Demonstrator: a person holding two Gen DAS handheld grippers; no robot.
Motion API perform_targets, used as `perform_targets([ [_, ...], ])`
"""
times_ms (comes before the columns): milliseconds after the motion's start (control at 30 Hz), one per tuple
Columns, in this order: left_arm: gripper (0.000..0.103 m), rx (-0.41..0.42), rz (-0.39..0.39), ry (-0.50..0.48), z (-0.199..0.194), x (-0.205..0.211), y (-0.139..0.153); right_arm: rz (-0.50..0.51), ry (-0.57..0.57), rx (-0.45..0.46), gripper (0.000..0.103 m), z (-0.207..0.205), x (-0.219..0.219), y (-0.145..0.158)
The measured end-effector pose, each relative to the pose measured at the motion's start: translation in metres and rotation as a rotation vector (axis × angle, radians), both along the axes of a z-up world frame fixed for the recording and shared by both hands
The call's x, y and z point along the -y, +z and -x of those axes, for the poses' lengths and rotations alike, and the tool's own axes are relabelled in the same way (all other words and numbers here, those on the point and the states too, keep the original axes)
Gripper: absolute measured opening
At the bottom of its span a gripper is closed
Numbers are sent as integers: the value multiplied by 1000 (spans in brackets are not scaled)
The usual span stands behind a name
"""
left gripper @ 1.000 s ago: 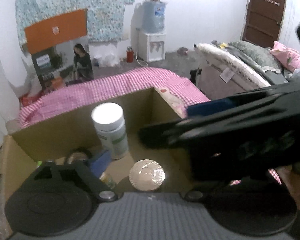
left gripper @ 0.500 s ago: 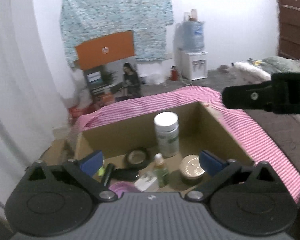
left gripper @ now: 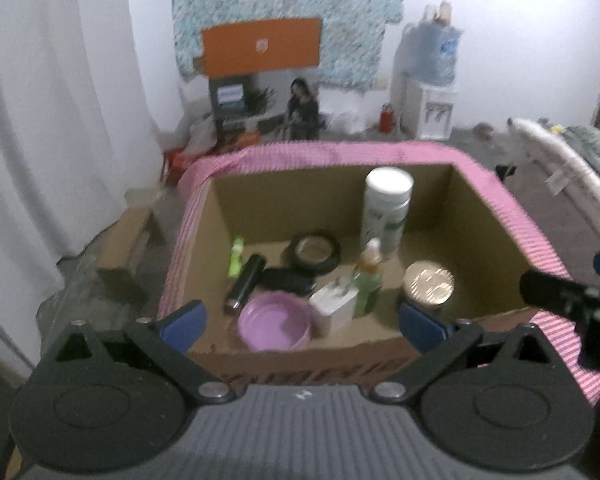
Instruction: Organize rigid objects
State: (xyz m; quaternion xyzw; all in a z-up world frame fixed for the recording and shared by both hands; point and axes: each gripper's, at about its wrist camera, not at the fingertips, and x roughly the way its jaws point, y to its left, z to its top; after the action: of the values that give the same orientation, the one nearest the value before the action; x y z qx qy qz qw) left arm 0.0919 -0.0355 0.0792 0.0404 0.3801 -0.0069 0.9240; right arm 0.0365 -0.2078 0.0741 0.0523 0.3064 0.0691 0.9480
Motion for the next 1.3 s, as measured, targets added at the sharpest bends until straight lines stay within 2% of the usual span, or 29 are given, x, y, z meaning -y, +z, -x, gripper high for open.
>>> perform_targets([
  [100, 103, -22, 1, 17, 1, -6, -6, 3, 22, -64, 102, -10, -11, -16],
  [300, 103, -34, -2, 32, 1, -13, -10, 23, 42, -123, 102, -23, -29, -34],
  [667, 103, -66, -4, 39, -4, -16, -17, 23, 38, -159, 102, -35, -30, -43],
  [1300, 103, -71, -21, 53, -3, -17, -17, 17, 39, -171, 102, -35, -30, -46],
])
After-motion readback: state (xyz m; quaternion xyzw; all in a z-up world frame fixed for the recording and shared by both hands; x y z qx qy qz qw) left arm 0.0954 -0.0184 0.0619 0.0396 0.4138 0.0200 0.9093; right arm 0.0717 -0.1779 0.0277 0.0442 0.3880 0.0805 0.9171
